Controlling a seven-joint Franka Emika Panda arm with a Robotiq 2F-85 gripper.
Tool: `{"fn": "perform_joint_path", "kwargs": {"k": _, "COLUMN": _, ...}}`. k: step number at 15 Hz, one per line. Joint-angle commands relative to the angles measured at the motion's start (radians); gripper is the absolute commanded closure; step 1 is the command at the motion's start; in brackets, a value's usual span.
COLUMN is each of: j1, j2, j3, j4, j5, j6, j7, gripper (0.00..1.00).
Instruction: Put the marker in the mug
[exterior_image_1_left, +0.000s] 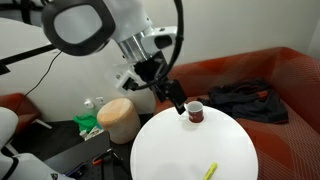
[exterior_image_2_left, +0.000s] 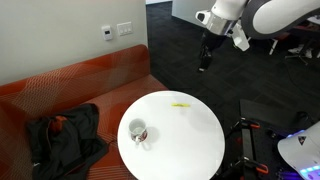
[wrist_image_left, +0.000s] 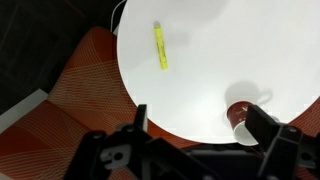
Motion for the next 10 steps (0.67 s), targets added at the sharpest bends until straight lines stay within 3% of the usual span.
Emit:
{"fn": "perform_joint_path", "kwargs": {"k": 1, "j1": -0.024, "j2": 0.133, "j3": -0.003, "j4": 0.05, "j5": 0.018, "j6": 0.039, "j7": -0.081, "gripper": 0.0}}
{"fn": "perform_joint_path", "kwargs": {"k": 5, "j1": -0.068, "j2": 0.224, "j3": 0.0, "j4": 0.067, "j5": -0.007, "j6": 0.05, "j7": -0.09, "gripper": 0.0}}
{"fn": "perform_joint_path", "kwargs": {"k": 6, "j1": -0.064, "j2": 0.179, "j3": 0.015, "j4": 0.036, "j5": 0.0, "j6": 0.041, "j7": -0.065, "gripper": 0.0}}
{"fn": "perform_joint_path", "kwargs": {"k": 10, "j1": -0.08, "j2": 0.221, "j3": 0.015, "j4": 0.055, "j5": -0.002, "j6": 0.041, "j7": -0.066, "gripper": 0.0}}
